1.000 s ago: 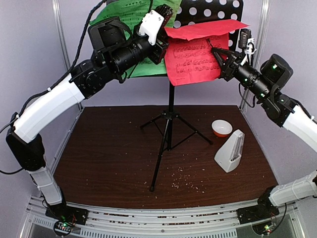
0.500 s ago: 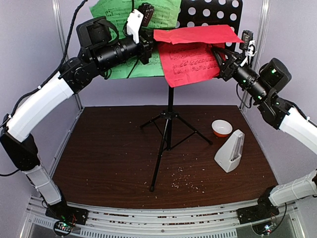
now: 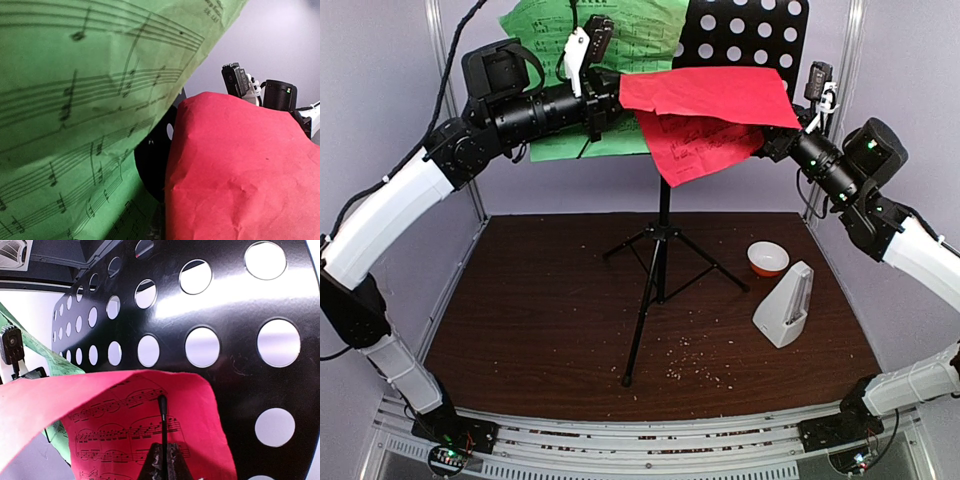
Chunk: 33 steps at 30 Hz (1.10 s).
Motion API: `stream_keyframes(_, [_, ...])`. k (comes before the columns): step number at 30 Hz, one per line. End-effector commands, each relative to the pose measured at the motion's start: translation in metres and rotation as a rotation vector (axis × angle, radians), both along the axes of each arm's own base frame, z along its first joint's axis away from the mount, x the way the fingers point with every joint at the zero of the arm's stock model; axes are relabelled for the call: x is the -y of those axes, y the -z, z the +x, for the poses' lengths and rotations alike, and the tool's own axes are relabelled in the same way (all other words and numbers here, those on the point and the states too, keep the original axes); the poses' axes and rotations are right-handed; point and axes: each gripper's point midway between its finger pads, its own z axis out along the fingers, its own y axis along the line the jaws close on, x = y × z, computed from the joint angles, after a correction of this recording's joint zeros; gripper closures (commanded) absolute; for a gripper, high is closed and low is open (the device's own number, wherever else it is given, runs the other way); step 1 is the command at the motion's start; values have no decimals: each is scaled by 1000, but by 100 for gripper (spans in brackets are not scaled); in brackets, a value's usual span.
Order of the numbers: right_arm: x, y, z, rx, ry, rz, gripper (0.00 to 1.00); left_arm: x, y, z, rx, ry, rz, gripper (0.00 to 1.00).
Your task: Pack up the instrument practice props
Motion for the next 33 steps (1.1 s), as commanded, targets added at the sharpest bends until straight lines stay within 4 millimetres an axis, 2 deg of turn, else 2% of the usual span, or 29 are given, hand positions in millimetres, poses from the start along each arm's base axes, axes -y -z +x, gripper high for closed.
stream_keyframes(1, [-5, 20, 10, -75, 9, -15, 100, -19, -17, -15, -8, 26, -48, 100])
stream_keyframes(8, [-5, 26, 14, -85, 19, -14, 100, -43, -20, -18, -64, -36, -109, 100])
stream_keyframes(13, [-6, 29, 17, -100, 19, -4, 100, -53, -20, -49, -61, 79, -123, 100])
stream_keyframes(17, [-7, 31, 19, -110, 17, 1, 100, -58, -18, -65, -78, 132, -116, 100])
stream_keyframes(20, [-6, 31, 19, -113, 19, 6, 100, -58, -10, -76, -89, 182, -83, 100])
stream_keyframes(23, [-6, 31, 20, -116, 20, 9, 100, -55, 4, -97, -96, 299, -38, 100])
stream_keyframes(26, [-5, 30, 18, -115, 19, 10, 91, -53, 19, -108, -122, 368, -3, 100])
stream_keyframes(33, [-2, 24, 10, -101, 5, 13, 69, -46, 58, -111, -214, 420, 90, 100])
